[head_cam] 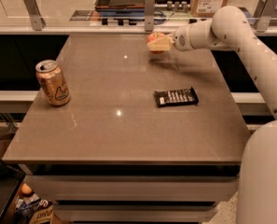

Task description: Move apple near orange can

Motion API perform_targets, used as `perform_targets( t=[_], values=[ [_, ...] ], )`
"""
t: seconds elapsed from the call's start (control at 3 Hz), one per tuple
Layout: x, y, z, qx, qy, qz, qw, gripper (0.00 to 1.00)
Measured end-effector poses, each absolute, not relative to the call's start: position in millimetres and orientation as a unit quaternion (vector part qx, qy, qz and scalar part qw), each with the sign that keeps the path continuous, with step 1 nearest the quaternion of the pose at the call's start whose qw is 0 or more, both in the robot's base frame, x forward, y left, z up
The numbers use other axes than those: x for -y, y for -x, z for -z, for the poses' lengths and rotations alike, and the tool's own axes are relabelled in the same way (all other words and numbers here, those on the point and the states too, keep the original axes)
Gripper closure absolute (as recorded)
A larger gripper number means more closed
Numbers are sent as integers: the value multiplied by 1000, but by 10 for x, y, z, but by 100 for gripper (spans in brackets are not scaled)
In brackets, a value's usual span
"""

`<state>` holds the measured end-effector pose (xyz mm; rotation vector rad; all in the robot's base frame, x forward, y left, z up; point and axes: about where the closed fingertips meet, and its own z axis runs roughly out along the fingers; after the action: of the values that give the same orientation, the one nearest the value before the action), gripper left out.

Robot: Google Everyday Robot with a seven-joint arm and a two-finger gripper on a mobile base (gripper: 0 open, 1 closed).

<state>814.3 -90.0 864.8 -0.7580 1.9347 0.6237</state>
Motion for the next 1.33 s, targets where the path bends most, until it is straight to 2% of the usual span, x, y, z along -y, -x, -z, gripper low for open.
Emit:
perform_targets(
  t=[0.67,1.33],
  values=[
    [914,-7791,-8979,-790,326,-237,461,100],
    [658,-7270,-9114,-776,354,-277,442,100]
  ],
)
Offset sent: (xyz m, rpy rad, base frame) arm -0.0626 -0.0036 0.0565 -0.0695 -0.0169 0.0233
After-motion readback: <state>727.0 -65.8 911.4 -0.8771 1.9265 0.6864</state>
